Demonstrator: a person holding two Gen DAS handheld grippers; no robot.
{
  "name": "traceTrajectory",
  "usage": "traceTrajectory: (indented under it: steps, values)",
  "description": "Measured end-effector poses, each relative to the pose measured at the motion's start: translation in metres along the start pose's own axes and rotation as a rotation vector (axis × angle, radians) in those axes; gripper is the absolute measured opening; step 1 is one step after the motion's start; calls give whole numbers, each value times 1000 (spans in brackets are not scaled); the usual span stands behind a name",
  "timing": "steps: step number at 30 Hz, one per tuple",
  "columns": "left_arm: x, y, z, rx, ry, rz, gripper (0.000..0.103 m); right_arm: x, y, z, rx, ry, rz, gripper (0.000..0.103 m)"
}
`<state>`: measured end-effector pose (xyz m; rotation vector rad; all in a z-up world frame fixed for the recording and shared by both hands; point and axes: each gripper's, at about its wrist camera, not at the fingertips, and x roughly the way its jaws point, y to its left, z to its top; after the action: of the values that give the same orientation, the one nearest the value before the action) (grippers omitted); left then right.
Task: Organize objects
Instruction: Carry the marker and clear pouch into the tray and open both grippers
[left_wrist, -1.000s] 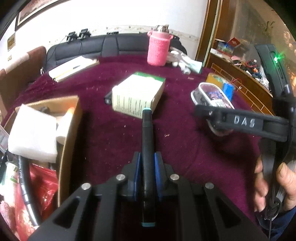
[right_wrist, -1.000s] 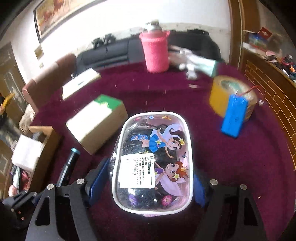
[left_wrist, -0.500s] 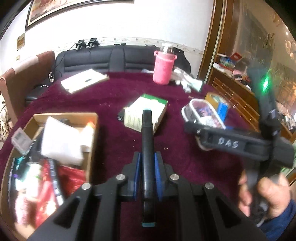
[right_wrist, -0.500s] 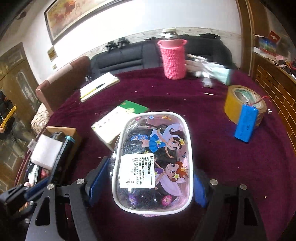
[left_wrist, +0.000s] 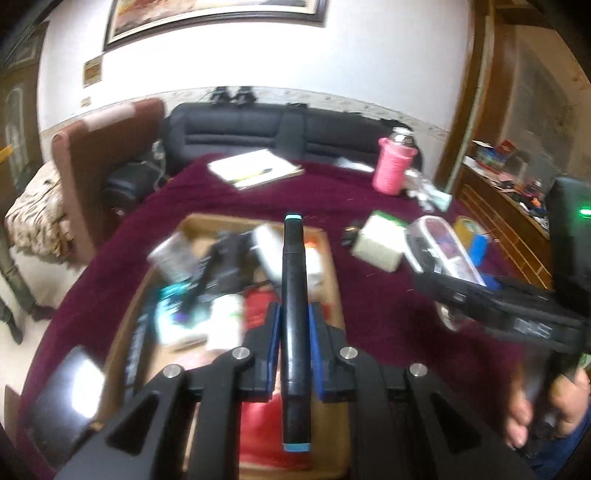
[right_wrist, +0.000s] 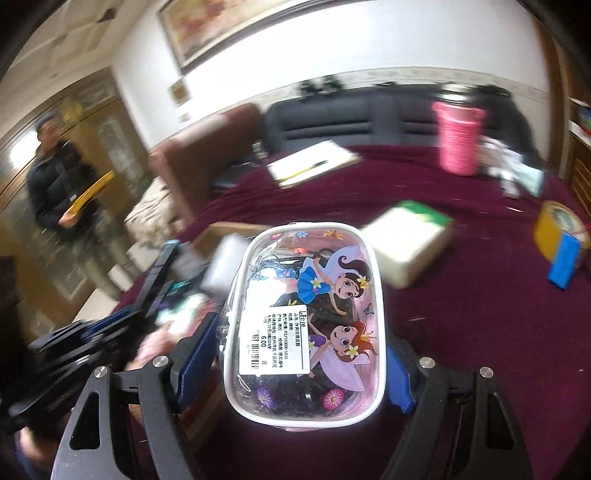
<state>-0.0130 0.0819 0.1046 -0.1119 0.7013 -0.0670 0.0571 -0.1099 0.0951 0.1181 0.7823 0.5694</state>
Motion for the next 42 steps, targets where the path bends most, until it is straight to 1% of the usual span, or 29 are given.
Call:
traceTrajectory:
  steps: [2,6,9,12,15,20,27,38,40,42]
  values:
    - [0,20,-7,-23,14,24,14,5,21,-5,-24,19,32,84]
    - [4,54,-24,-67,46,56,14,22,59,-16,-63,57,59,84]
    - [9,71,-34,-90,63,75,14,40,82,-24,-89,91,55,84]
    - [13,80,-39,-79,55,113,14,53,97,-30,-111,103,26,84]
    - [19,84,-41,-73,55,118,14,63,104,-35,-127,104,-16,84]
    - [23,86,-46,-52,50,142,14,79,107,-40,-131,126,-54,84]
    - [28,92,-49,-56,58,137,14,85,112,-40,-164,107,-120,84]
    - [28,94,-48,-67,49,143,15,81,119,-41,-201,119,-141,86]
    - [26,95,-48,-68,50,140,16,79,120,-40,-204,119,-142,86]
    - [25,95,-47,-69,51,140,21,77,119,-40,-202,122,-136,86]
